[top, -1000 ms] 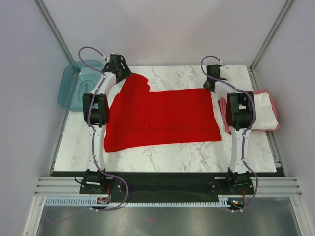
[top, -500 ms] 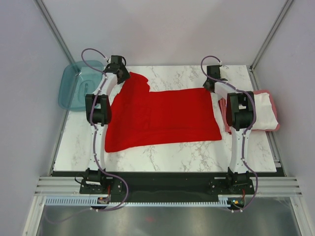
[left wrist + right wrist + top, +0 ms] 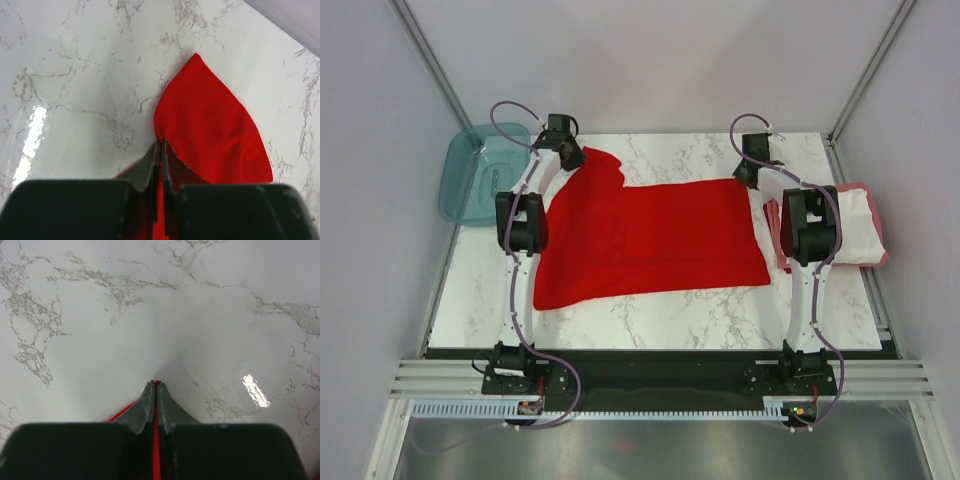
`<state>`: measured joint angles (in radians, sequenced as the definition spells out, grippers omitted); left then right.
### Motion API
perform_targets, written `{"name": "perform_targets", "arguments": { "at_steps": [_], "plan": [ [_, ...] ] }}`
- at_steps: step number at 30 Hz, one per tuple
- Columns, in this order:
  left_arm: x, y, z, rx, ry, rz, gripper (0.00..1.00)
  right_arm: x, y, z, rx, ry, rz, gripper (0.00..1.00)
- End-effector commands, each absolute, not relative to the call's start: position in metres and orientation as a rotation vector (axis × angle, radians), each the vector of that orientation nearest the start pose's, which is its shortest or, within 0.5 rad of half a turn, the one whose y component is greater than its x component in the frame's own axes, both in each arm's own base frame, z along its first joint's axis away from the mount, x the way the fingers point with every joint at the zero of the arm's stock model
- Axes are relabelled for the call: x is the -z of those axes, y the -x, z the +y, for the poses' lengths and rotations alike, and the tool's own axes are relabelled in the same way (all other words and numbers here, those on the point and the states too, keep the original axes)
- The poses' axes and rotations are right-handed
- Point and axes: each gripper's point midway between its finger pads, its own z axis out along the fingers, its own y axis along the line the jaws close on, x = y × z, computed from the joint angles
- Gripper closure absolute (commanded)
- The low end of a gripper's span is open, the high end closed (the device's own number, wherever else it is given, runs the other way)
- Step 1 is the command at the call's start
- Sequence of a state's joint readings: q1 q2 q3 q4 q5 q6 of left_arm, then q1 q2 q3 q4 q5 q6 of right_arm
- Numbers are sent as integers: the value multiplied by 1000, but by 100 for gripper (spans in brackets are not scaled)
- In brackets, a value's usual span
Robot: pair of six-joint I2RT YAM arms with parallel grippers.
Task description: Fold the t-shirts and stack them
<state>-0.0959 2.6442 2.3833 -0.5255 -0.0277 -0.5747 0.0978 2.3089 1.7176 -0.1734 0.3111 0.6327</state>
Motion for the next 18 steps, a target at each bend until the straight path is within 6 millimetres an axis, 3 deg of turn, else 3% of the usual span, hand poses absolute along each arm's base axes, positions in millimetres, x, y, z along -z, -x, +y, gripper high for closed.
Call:
{"name": "perform_targets", "arguments": {
  "at_steps": [1, 9, 18],
  "plan": [
    [-27, -651, -90, 324, 564, 2319, 98, -14, -575, 28, -17, -755, 2229, 96],
    [-81, -654, -78, 326, 504, 2221, 98, -19, -577, 32, -64, -736, 2217, 100],
    [-133, -649, -80, 358, 439, 2144, 98, -54, -576, 29, -112, -732, 2161, 100]
  ]
}}
